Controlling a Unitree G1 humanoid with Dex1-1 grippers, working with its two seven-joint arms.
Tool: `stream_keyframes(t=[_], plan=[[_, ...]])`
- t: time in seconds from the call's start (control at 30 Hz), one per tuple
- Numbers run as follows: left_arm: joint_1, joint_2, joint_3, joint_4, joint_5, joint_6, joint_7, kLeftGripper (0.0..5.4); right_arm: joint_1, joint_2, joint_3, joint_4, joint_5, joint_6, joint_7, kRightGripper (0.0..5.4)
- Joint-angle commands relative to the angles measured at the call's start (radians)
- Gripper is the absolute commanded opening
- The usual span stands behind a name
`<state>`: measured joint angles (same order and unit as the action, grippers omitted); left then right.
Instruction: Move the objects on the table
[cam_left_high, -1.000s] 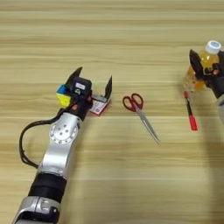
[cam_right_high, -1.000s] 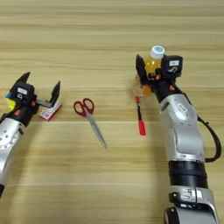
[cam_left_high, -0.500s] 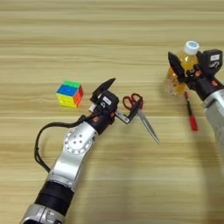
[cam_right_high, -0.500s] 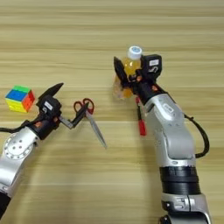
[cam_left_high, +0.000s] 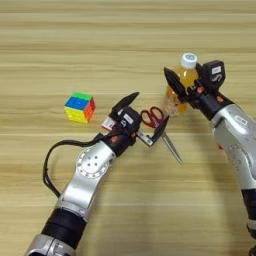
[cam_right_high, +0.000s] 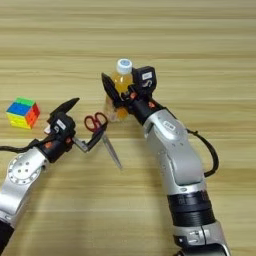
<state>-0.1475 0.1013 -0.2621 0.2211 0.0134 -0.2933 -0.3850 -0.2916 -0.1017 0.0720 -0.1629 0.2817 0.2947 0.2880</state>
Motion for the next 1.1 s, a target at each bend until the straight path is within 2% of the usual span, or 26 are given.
stream_keyframes(t=[0.03, 0.13, 0.27, 0.43, 0.77, 1.1], plan=[[-0.006, 0.001, 0.003, 0.005, -0.002, -0.003, -0.011, 5.4, -0.021, 0.021, 0.022, -0.007, -0.009, -0.007, 0.005, 3.5], [0.004, 0.002, -0.002, -0.015, -0.019, -0.006, -0.034, 5.4, -0.026, 0.033, 0.038, 0.01, -0.019, -0.015, 0.007, 3.5], [0.026, -0.001, -0.002, -0.062, -0.075, 0.006, -0.083, 5.4, -0.035, 0.052, 0.06, 0.029, -0.034, -0.024, 0.009, 3.5], [0.031, -0.004, 0.007, -0.077, -0.108, 0.026, -0.103, 5.4, -0.037, 0.075, 0.08, 0.032, -0.041, -0.025, 0.01, 3.5], [0.018, -0.014, 0.017, -0.046, -0.118, 0.038, -0.108, 5.4, -0.031, 0.106, 0.118, -0.003, -0.052, -0.014, 0.013, 3.5], [0.011, -0.018, 0.034, -0.033, -0.118, 0.043, -0.101, 5.4, -0.002, 0.11, 0.162, -0.072, -0.047, 0.011, 0.019, 3.5]])
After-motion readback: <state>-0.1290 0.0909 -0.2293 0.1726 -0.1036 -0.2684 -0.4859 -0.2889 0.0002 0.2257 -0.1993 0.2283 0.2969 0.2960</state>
